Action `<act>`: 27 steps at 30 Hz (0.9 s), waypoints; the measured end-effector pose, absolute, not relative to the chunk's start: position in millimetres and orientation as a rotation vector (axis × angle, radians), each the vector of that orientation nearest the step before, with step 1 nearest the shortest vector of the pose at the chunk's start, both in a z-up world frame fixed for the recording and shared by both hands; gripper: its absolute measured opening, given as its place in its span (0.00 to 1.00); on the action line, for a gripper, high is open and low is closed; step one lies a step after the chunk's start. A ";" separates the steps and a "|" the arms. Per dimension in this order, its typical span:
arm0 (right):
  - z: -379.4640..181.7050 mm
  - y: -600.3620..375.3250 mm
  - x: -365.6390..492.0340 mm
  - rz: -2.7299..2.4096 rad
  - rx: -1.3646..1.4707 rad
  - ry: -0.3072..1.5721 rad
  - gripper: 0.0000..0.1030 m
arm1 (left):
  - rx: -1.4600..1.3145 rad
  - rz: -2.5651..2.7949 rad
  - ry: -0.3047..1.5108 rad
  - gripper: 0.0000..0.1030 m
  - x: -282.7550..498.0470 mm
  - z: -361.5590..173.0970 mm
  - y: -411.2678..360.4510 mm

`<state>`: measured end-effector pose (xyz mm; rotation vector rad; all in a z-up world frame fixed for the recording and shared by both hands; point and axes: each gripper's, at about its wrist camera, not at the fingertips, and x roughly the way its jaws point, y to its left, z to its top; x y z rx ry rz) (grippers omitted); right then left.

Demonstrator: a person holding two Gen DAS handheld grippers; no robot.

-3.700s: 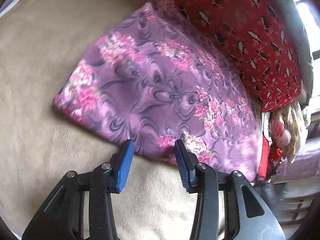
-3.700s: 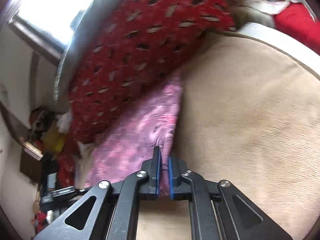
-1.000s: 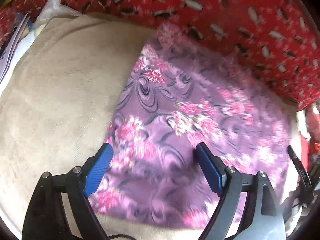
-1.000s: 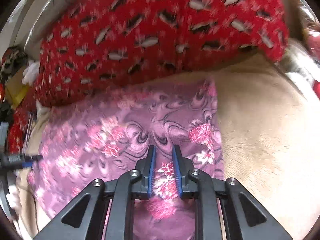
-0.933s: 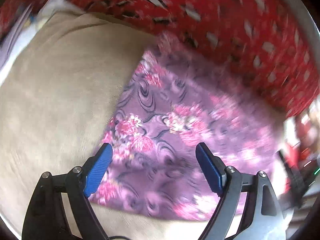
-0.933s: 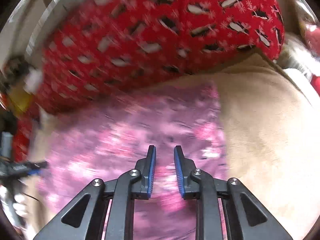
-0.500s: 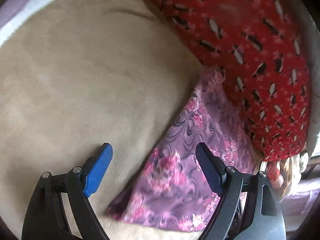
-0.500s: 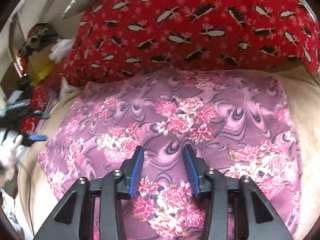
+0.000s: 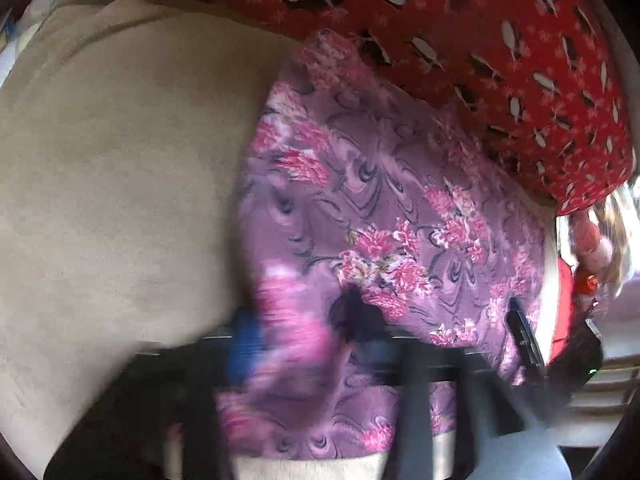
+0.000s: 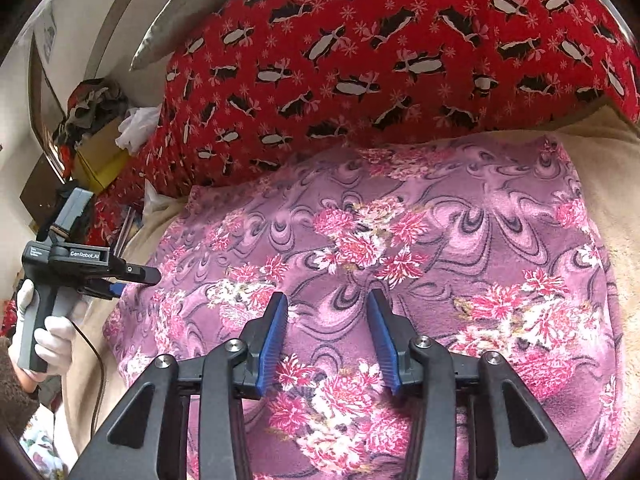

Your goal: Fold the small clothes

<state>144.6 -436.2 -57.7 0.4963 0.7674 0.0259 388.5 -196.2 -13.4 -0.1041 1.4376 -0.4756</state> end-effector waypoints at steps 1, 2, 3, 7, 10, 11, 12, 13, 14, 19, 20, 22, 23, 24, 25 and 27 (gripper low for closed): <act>-58.0 -436.1 145.0 0.026 0.497 0.767 0.42 | -0.097 -0.482 1.434 0.16 387.8 -11.2 -196.3; -58.1 -435.9 145.2 0.026 0.498 0.767 0.42 | -0.075 -0.489 1.416 0.12 384.1 -6.8 -199.2; -58.2 -435.9 144.0 0.026 0.500 0.767 0.42 | -0.069 -0.500 1.401 0.12 379.7 -0.9 -200.7; -56.3 -437.5 146.3 0.024 0.511 0.792 0.42 | -0.119 -0.573 1.327 0.11 365.3 25.6 -217.5; -50.0 -442.0 144.8 0.017 0.530 0.818 0.41 | -0.132 -0.611 1.308 0.11 353.3 43.6 -230.5; -48.2 -444.4 141.8 0.011 0.539 0.819 0.41 | -0.132 -0.620 1.304 0.11 348.8 48.5 -232.7; -45.2 -448.6 136.9 0.008 0.551 0.814 0.41 | -0.137 -0.632 1.300 0.11 344.2 53.6 -236.6; -42.6 -451.6 132.7 0.001 0.552 0.810 0.42 | -0.145 -0.645 1.299 0.11 339.4 58.6 -241.0; -39.6 -454.9 128.0 -0.016 0.544 0.808 0.41 | -0.154 -0.655 1.299 0.11 335.6 62.8 -243.9; -20.8 -477.8 100.2 -0.091 0.455 0.790 0.44 | -0.190 -0.694 1.311 0.11 314.4 77.4 -268.0; -19.1 -482.5 96.0 -0.099 0.450 0.787 0.44 | -0.193 -0.701 1.313 0.11 311.3 78.8 -273.1; -18.4 -496.3 85.1 -0.143 0.433 0.795 0.44 | -0.188 -0.713 1.321 0.11 303.8 80.3 -288.1; -20.6 -502.6 80.8 -0.157 0.431 0.803 0.45 | -0.183 -0.714 1.323 0.11 301.3 80.6 -293.9; -28.1 -510.7 76.5 -0.162 0.448 0.827 0.48 | -0.180 -0.715 1.328 0.11 298.4 81.5 -300.7; -36.4 -515.5 74.7 -0.160 0.466 0.856 0.48 | -0.179 -0.715 1.335 0.11 296.3 81.3 -306.2; -52.8 -521.1 66.8 -0.154 0.484 0.857 0.53 | -0.176 -0.713 1.349 0.11 291.0 79.4 -319.7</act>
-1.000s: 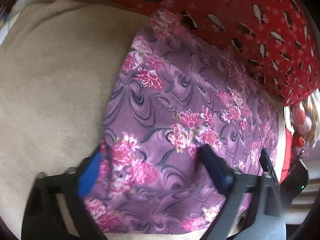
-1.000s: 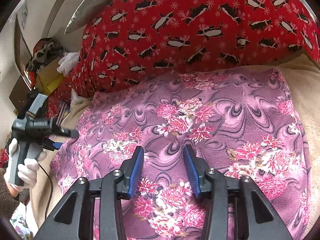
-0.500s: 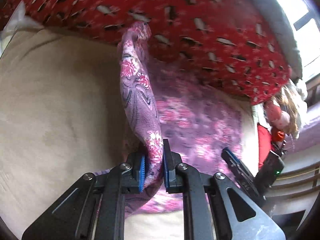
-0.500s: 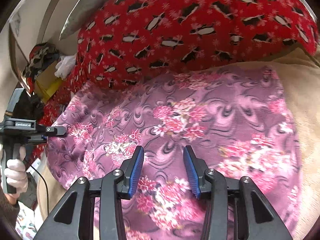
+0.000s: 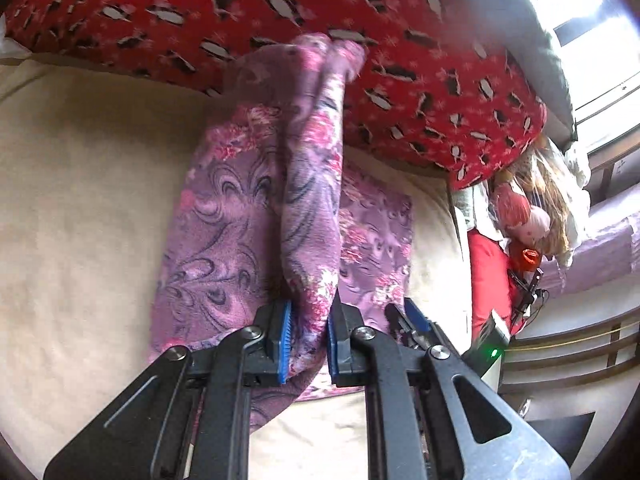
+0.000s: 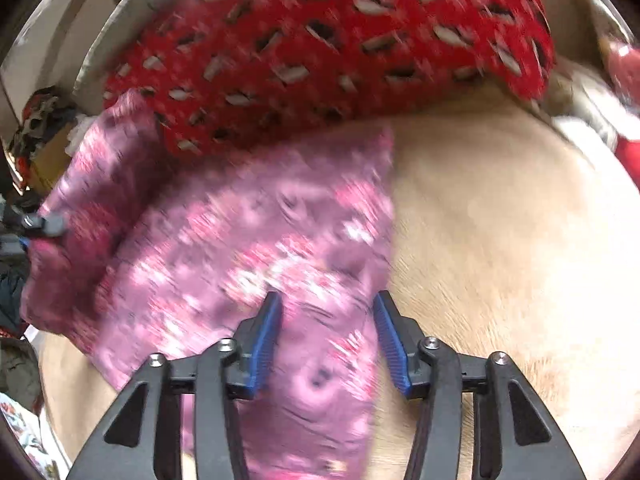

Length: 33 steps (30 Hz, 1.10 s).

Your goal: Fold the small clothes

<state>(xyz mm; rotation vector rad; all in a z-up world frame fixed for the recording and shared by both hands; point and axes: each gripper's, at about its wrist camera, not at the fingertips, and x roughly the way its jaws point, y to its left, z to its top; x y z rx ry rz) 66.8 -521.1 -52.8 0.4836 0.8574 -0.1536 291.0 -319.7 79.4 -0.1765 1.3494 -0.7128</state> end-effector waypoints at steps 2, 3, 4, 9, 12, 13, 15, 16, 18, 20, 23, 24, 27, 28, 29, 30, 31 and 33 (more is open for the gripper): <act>-55.7 -523.1 60.5 -0.143 0.503 0.818 0.54 | -0.170 -0.708 1.365 0.11 286.9 74.9 -330.9; -55.7 -523.0 60.7 -0.147 0.502 0.818 0.55 | -0.166 -0.706 1.374 0.11 284.8 73.1 -336.8; -55.3 -521.3 61.3 -0.150 0.489 0.820 0.57 | -0.165 -0.708 1.383 0.11 282.8 71.4 -343.7; -55.7 -511.2 62.9 -0.148 0.430 0.819 0.63 | -0.147 -0.727 1.416 0.11 271.5 58.7 -375.9; -55.6 -512.1 64.1 -0.142 0.434 0.819 0.64 | -0.145 -0.716 1.486 0.11 268.1 30.8 -389.7; -55.8 -512.5 63.4 -0.140 0.437 0.817 0.64 | -0.148 -0.709 1.508 0.12 267.8 23.1 -390.3; -56.5 -513.4 63.3 -0.135 0.443 0.814 0.64 | -0.160 -0.698 1.548 0.12 266.5 4.7 -389.7; -56.8 -513.9 63.5 -0.133 0.445 0.812 0.65 | -0.168 -0.700 1.553 0.12 266.0 0.3 -388.7; -57.2 -514.8 63.6 -0.130 0.449 0.811 0.65 | -0.199 -0.708 1.548 0.13 265.6 -3.0 -383.8; -57.8 -514.4 62.6 -0.128 0.449 0.812 0.66 | -0.215 -0.728 1.541 0.18 264.4 -0.4 -381.2; -57.3 -512.1 62.5 -0.128 0.437 0.816 0.67 | -0.232 -0.766 1.539 0.25 260.7 9.9 -374.8; -57.1 -511.8 63.1 -0.129 0.434 0.818 0.67 | -0.236 -0.777 1.538 0.26 260.2 15.2 -371.7; -56.6 -511.1 65.2 -0.131 0.426 0.823 0.67 | -0.288 -0.806 1.526 0.30 260.1 28.7 -350.4; -56.5 -510.8 65.5 -0.132 0.423 0.826 0.67 | -0.307 -0.808 1.520 0.33 261.0 31.9 -344.4; -56.2 -510.5 66.3 -0.133 0.419 0.828 0.67 | -0.324 -0.806 1.509 0.41 262.3 36.0 -335.5; -55.7 -509.9 66.8 -0.136 0.414 0.832 0.67 | -0.342 -0.789 1.479 0.44 264.7 42.0 -319.7; -55.2 -509.4 67.2 -0.138 0.411 0.836 0.67 | -0.351 -0.773 1.455 0.46 265.9 45.2 -310.2; -52.9 -508.9 68.4 -0.141 0.403 0.858 0.67 | -0.374 -0.719 1.404 0.46 273.5 49.5 -277.8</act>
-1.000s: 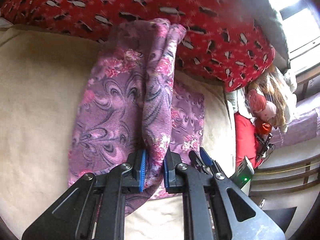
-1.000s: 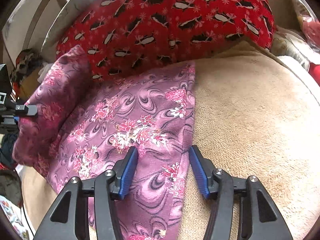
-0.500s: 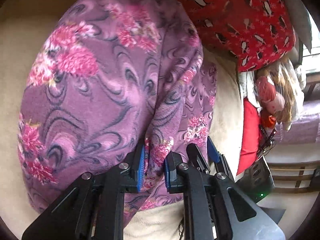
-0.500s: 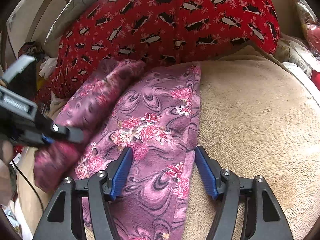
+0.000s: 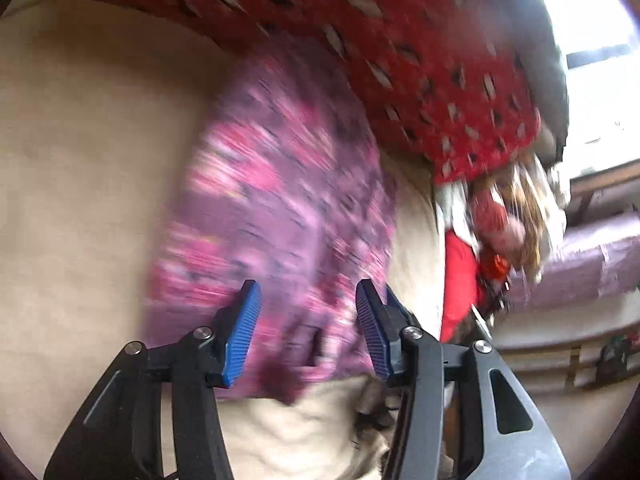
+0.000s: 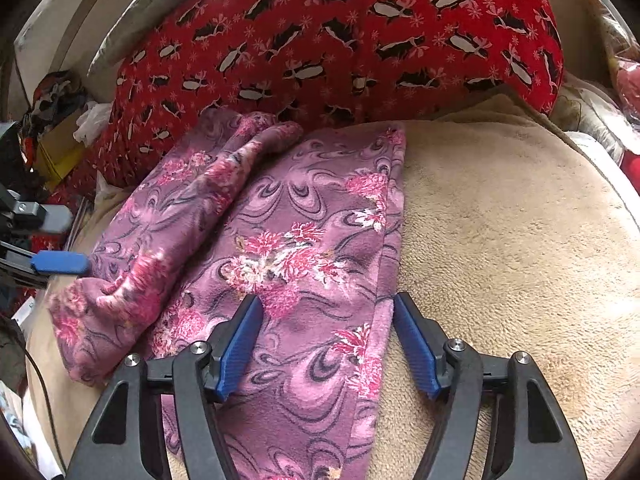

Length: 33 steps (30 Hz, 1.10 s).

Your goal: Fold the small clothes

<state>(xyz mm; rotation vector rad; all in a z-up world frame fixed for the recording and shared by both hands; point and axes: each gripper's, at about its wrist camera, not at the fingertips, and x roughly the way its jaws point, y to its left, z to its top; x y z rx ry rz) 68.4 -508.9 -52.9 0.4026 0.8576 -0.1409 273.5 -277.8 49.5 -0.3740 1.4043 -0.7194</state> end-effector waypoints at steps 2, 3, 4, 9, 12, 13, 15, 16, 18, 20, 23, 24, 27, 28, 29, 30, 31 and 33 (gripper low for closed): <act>-48.0 -508.7 69.5 -0.152 0.396 0.883 0.67 | -0.360 -0.651 1.388 0.49 278.7 45.1 -258.7; -43.8 -510.2 68.9 -0.171 0.399 0.887 0.67 | -0.328 -0.597 1.388 0.49 284.1 39.0 -248.5; -37.8 -513.4 66.5 -0.207 0.418 0.875 0.67 | -0.308 -0.574 1.394 0.49 286.8 34.3 -246.6; -16.9 -522.3 69.6 -0.162 0.667 0.780 0.69 | -0.340 -0.567 1.463 0.49 292.7 0.5 -250.3; -15.8 -498.7 97.3 -0.073 0.670 0.836 0.69 | -0.346 -0.593 1.462 0.49 291.6 -1.7 -257.3; -15.9 -489.3 106.8 -0.055 0.652 0.853 0.69 | -0.346 -0.598 1.460 0.49 291.6 -1.2 -257.7; -19.9 -468.8 126.7 -0.032 0.594 0.900 0.66 | -0.340 -0.600 1.461 0.49 292.9 -0.1 -259.7; -23.0 -461.7 132.4 -0.032 0.569 0.919 0.58 | -0.339 -0.601 1.462 0.49 293.1 0.9 -259.8; -23.1 -452.4 143.4 0.006 0.519 0.926 0.08 | -0.330 -0.607 1.453 0.49 291.6 6.9 -256.7; -19.9 -455.2 139.9 0.042 0.530 0.914 0.10 | -0.308 -0.611 1.431 0.49 289.3 13.3 -256.9; -4.9 -473.0 118.8 0.084 0.556 0.835 0.09 | -0.240 -0.614 1.387 0.50 279.8 23.1 -264.4; -0.5 -480.3 110.3 0.079 0.560 0.817 0.09 | -0.220 -0.617 1.379 0.53 276.1 24.1 -269.6; 0.9 -501.5 89.8 0.040 0.551 0.805 0.09 | -0.174 -0.626 1.371 0.60 263.5 22.3 -284.3; -3.0 -506.5 88.1 0.026 0.555 0.814 0.09 | -0.153 -0.630 1.374 0.60 258.6 19.9 -291.1; -9.0 -511.7 83.7 0.014 0.560 0.828 0.09 | -0.125 -0.631 1.378 0.60 253.7 16.7 -298.4; -17.6 -516.4 80.2 0.000 0.564 0.849 0.09 | -0.084 -0.626 1.382 0.60 247.0 11.4 -307.8; -23.1 -518.6 76.8 -0.008 0.562 0.863 0.09 | -0.054 -0.618 1.384 0.60 243.0 7.7 -312.1; -34.8 -522.3 73.3 -0.014 0.570 0.880 0.09 | 0.024 -0.596 1.369 0.60 233.7 1.2 -322.2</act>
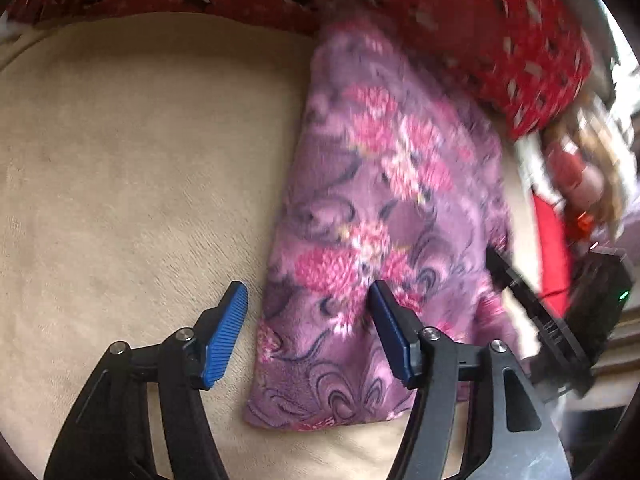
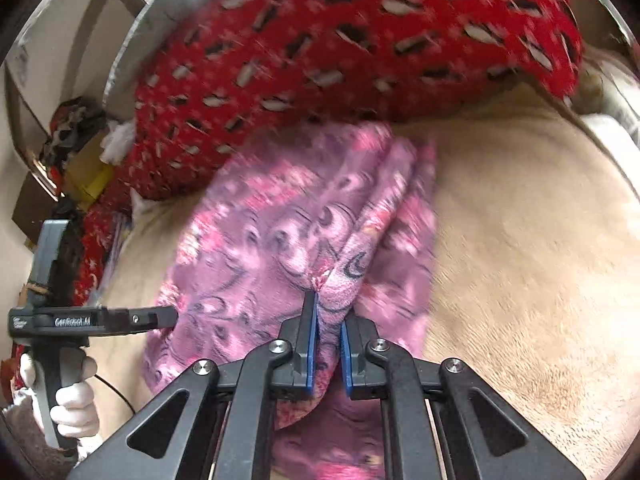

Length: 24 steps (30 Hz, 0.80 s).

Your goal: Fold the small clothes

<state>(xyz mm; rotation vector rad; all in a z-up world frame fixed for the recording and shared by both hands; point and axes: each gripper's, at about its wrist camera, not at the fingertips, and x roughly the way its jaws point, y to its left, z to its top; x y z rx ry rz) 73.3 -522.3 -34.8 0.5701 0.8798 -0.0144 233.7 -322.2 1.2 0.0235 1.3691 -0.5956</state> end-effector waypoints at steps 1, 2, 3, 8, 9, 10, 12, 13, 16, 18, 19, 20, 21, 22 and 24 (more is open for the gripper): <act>-39.3 -523.8 72.6 -0.009 0.582 0.876 0.09 | 0.041 -0.594 1.355 0.60 231.1 1.6 -324.0; -41.9 -525.1 73.0 -0.004 0.590 0.870 0.09 | 0.053 -0.595 1.344 0.60 229.3 2.2 -325.0; -44.0 -525.9 72.7 -0.001 0.600 0.866 0.09 | 0.058 -0.599 1.343 0.60 228.3 2.6 -325.3; -42.1 -529.9 68.3 0.016 0.648 0.878 0.15 | 0.025 -0.586 1.367 0.60 229.4 6.2 -321.8; -39.5 -529.9 66.4 0.019 0.663 0.888 0.16 | 0.027 -0.582 1.365 0.60 229.4 7.4 -321.0; -37.1 -529.7 63.7 0.031 0.681 0.895 0.18 | 0.032 -0.580 1.364 0.60 228.3 7.1 -321.0; -32.6 -530.9 49.7 0.061 0.724 0.895 0.29 | 0.037 -0.579 1.361 0.60 224.3 5.5 -320.4; -31.2 -529.2 46.0 0.078 0.743 0.894 0.42 | 0.038 -0.576 1.360 0.60 220.7 5.2 -318.2; -32.3 -515.5 44.4 0.113 0.736 0.948 0.41 | 0.045 -0.568 1.357 0.60 215.5 8.4 -317.8; -27.4 -506.5 40.1 0.128 0.675 0.952 0.08 | 0.032 -0.581 1.342 0.60 210.8 16.9 -314.3; -20.4 -505.2 34.5 0.137 0.642 0.921 0.08 | 0.034 -0.582 1.328 0.60 209.0 20.0 -313.4; -14.2 -506.6 27.9 0.126 0.622 0.881 0.08 | 0.044 -0.577 1.311 0.60 206.8 22.4 -311.9; -11.6 -512.6 18.7 0.102 0.619 0.842 0.07 | 0.074 -0.565 1.297 0.60 204.3 21.3 -311.9; -15.7 -519.3 13.2 0.079 0.640 0.832 0.07 | 0.091 -0.559 1.302 0.61 203.9 18.2 -312.7; -42.9 -531.4 10.5 0.040 0.714 0.898 0.07 | 0.139 -0.537 1.348 0.61 204.5 4.2 -317.8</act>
